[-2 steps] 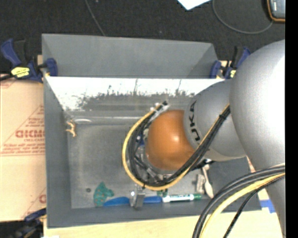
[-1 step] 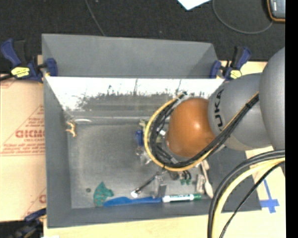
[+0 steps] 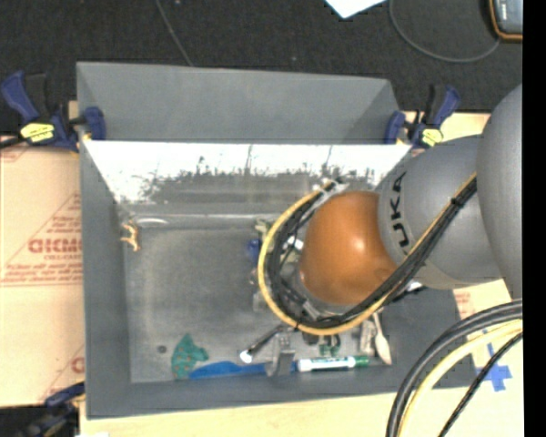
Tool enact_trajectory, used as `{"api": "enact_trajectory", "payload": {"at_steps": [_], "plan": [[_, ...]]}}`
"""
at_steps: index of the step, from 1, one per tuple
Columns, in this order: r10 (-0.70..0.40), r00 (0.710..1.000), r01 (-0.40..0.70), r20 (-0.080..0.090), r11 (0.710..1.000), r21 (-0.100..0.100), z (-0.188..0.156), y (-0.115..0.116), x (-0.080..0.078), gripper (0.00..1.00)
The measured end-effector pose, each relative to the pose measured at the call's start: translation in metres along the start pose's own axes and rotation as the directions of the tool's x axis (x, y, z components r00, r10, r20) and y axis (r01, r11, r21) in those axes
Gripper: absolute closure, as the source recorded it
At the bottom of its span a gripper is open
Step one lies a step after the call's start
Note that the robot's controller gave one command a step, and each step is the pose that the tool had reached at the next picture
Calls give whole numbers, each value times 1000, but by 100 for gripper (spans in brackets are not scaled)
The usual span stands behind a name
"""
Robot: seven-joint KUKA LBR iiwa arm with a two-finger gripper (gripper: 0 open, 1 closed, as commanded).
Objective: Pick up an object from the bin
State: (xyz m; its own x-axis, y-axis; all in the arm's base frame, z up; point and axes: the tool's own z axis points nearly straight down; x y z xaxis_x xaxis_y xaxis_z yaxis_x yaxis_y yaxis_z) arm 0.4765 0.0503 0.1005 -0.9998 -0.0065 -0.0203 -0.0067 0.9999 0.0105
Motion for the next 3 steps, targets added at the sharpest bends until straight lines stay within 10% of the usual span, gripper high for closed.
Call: {"api": "enact_trajectory", "payload": {"at_steps": [1,3], "plan": [[-105,994,105,-10,994,6,30,-81,-49,100],[-102,995,102,-13,995,5,12,-81,-48,100]]}}
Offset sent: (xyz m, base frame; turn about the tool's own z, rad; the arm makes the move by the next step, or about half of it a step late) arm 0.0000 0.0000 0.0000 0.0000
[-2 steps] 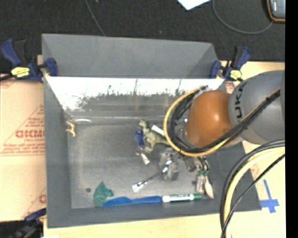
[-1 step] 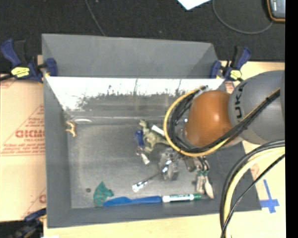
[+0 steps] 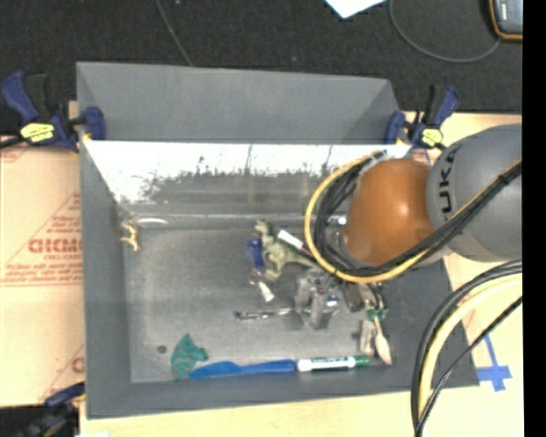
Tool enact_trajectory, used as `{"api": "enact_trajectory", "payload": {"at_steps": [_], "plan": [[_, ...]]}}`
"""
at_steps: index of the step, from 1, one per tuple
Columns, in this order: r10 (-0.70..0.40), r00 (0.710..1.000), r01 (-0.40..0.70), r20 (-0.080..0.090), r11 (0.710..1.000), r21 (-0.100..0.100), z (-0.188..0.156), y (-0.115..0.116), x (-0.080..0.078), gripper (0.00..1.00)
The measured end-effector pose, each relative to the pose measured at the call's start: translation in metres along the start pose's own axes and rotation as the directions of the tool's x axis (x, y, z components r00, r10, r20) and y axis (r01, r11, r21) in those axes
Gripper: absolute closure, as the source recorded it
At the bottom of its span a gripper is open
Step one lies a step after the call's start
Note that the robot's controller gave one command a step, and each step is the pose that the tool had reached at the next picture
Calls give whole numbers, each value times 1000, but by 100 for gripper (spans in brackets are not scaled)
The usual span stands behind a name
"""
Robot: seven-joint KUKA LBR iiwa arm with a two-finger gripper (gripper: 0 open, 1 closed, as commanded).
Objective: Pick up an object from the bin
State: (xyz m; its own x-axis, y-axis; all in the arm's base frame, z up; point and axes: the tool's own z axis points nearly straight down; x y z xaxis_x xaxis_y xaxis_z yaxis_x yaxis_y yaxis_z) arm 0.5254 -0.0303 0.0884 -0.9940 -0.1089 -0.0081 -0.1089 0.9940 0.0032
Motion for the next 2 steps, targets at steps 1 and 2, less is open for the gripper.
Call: {"api": "enact_trajectory", "payload": {"at_steps": [1,2], "plan": [[1,1000,-1,-5,1000,-1,-40,0,1,100],[3,1000,-3,6,1000,2,-79,-1,-2,100]]}}
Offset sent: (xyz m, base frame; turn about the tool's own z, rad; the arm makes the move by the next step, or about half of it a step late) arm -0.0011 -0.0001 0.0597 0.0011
